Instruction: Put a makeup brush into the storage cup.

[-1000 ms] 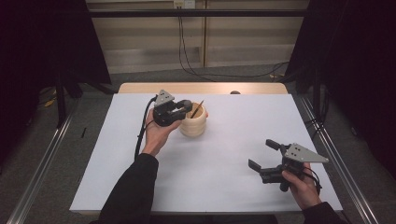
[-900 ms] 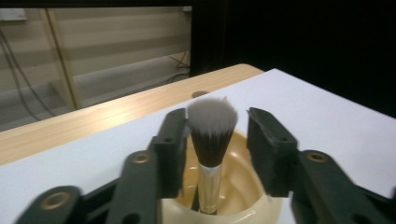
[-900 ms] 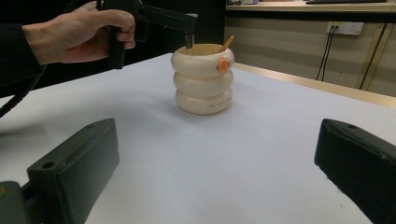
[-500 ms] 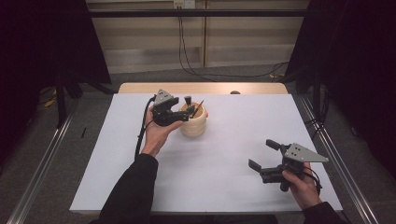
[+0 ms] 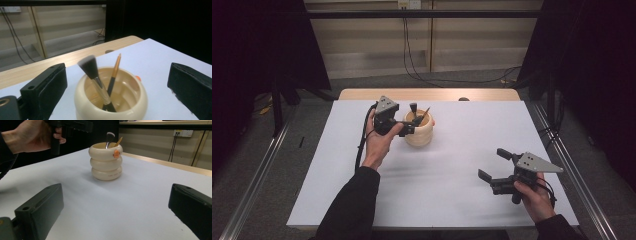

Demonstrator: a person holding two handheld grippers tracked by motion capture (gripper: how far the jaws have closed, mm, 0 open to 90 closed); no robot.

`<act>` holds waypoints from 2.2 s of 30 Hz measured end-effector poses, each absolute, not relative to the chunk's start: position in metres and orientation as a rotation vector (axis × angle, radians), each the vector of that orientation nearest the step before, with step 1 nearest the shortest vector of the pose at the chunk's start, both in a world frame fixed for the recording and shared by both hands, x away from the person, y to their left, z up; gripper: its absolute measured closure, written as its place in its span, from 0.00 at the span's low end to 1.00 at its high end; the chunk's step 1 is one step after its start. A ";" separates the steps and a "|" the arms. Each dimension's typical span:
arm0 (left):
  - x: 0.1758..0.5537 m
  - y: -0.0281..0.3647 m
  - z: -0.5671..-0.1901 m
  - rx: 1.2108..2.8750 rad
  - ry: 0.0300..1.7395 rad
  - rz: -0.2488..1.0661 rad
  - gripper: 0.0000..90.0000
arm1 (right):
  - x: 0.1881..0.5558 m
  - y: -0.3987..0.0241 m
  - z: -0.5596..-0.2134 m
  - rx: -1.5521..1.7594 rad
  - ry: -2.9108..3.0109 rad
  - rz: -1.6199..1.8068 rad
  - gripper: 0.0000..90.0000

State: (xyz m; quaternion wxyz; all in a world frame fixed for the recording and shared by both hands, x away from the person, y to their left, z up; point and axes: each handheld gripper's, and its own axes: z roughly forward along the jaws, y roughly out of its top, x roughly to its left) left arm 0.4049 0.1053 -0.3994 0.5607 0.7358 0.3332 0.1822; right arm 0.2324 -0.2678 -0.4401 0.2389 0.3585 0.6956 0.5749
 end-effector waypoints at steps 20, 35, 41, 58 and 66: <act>0.362 0.131 -0.391 1.700 0.794 0.428 0.03 | 0.230 -0.267 -0.439 0.981 1.910 1.550 0.00; 0.327 0.157 -0.383 1.688 0.787 0.535 0.01 | 0.229 -0.270 -0.439 0.987 1.903 1.536 0.00; 0.312 0.166 -0.386 1.683 0.798 0.542 0.01 | 0.228 -0.271 -0.438 0.989 1.903 1.530 0.00; 0.268 0.194 -0.398 1.679 0.860 0.567 0.01 | 0.219 -0.288 -0.438 1.008 1.868 1.503 0.00; 0.250 0.207 -0.408 1.686 0.881 0.563 0.02 | 0.214 -0.293 -0.439 1.014 1.864 1.488 0.00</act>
